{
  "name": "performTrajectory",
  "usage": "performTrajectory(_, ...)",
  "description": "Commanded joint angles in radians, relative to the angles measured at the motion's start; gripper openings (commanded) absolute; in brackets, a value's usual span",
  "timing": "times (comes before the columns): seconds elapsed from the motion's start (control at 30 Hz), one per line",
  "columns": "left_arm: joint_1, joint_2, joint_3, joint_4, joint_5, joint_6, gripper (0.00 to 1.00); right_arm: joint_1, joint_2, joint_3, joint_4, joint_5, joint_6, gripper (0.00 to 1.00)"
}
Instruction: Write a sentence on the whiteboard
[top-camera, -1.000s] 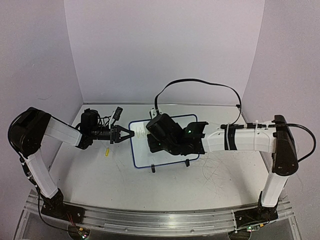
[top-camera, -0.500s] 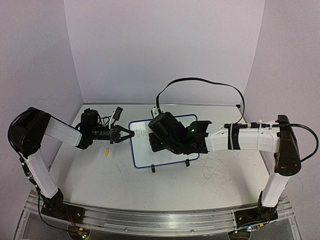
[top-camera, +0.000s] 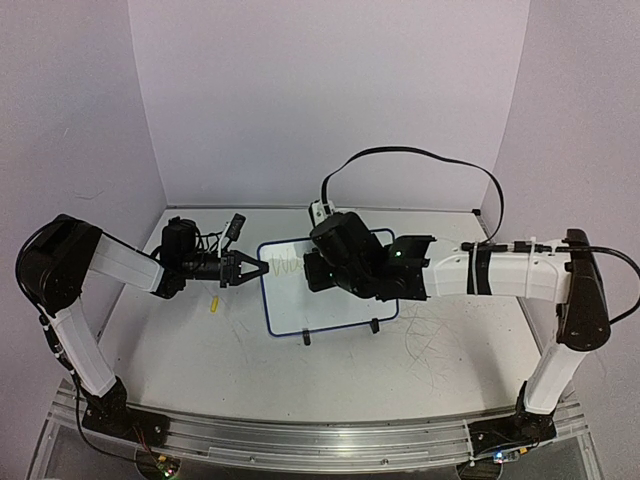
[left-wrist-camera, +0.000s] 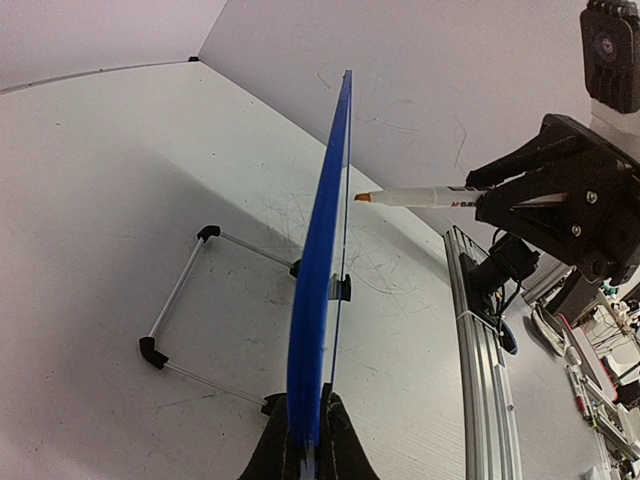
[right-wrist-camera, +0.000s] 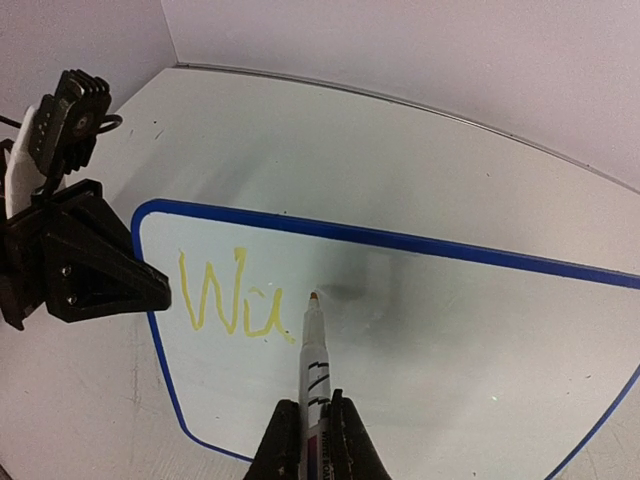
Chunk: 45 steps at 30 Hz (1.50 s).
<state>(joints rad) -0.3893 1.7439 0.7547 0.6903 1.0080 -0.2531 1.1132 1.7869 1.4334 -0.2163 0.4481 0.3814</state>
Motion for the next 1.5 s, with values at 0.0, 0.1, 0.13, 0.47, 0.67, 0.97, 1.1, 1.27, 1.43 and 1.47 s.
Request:
performTrajectory(0.0,0.009,0.000,-0.003,-0.057,-0.065,0.058,0.00,0.007,-0.046,-0.032,0.066,-0.021,-0.022,0.00)
performTrajectory(0.1,0.009,-0.001,-0.002,-0.060,-0.066,0.059,0.00,0.007,-0.052,-0.041,0.066,-0.011,-0.025,0.00)
performTrajectory(0.13,0.009,0.000,-0.002,-0.060,-0.067,0.060,0.00,0.007,-0.054,-0.042,0.066,-0.009,-0.024,0.00)
performTrajectory(0.47,0.009,0.002,0.001,-0.065,-0.069,0.061,0.00,0.007,-0.050,-0.038,0.068,-0.005,-0.033,0.00)
performTrajectory(0.67,0.009,0.000,0.000,-0.069,-0.071,0.061,0.00,0.007,-0.044,-0.029,0.069,-0.009,-0.043,0.00)
performTrajectory(0.97,0.008,0.000,0.002,-0.072,-0.071,0.062,0.00,0.003,-0.043,-0.027,0.065,0.026,-0.034,0.00)
performTrajectory(1.1,0.008,-0.003,0.001,-0.073,-0.072,0.064,0.00,0.002,-0.034,-0.026,0.061,0.033,-0.014,0.00)
performTrajectory(1.27,0.008,-0.003,0.000,-0.074,-0.072,0.066,0.00,0.002,-0.033,-0.019,0.061,0.025,-0.027,0.00)
performTrajectory(1.43,0.008,-0.007,0.001,-0.074,-0.073,0.067,0.00,0.003,-0.008,0.017,0.063,0.003,-0.048,0.00)
performTrajectory(1.47,0.009,-0.008,0.001,-0.074,-0.074,0.067,0.00,0.003,-0.003,0.021,0.063,0.003,-0.051,0.00)
